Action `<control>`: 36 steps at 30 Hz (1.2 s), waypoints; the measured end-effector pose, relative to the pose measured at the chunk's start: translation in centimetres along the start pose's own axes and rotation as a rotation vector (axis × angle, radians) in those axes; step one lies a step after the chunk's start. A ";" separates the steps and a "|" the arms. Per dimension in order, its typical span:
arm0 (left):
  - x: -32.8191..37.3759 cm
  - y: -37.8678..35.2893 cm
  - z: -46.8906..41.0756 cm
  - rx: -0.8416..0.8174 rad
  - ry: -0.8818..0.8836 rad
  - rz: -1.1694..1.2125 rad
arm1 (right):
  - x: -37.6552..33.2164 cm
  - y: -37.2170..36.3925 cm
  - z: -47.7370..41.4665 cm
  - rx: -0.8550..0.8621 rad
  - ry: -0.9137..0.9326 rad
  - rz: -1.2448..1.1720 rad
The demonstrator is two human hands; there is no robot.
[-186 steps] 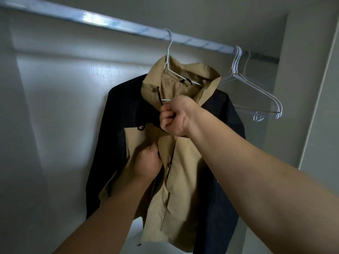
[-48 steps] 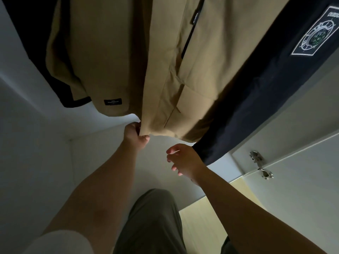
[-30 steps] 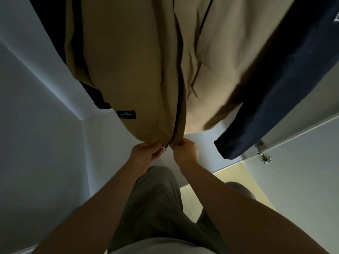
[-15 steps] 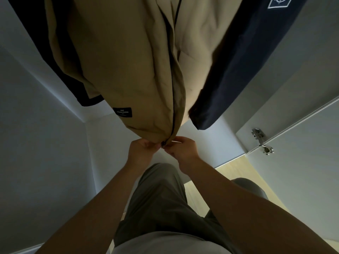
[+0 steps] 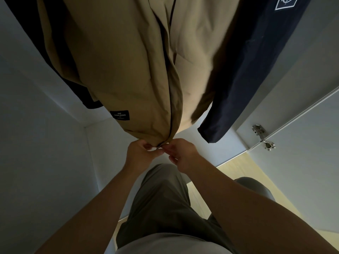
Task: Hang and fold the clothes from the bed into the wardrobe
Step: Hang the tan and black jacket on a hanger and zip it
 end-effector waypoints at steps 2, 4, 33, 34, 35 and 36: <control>0.2 -0.2 0.0 0.031 -0.034 0.017 | -0.2 0.1 0.3 -0.042 -0.038 -0.045; 0.4 -0.3 -0.2 0.029 -0.012 0.073 | -0.3 0.3 0.5 -0.081 -0.060 -0.066; 24.7 9.6 -1.2 0.296 -0.213 -0.303 | -17.8 3.0 22.2 0.050 0.803 -0.033; 28.5 11.0 -1.0 0.348 -0.240 -0.254 | -20.3 3.6 25.5 0.068 0.924 -0.034; 32.2 12.4 -0.8 0.377 -0.274 -0.208 | -22.8 4.2 28.7 0.089 1.042 -0.031; 35.8 14.0 -0.6 0.391 -0.301 -0.155 | -25.1 4.8 31.6 0.123 1.167 -0.021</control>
Point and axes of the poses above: each hand's wrist, its own z-axis away from the middle knuckle, its own y-axis out of the back of the hand, x = y × z, the point moved 1 cm from there along -z, towards the middle knuckle, and after that the axes turned 10 degrees about x, right-handed, at the moved point
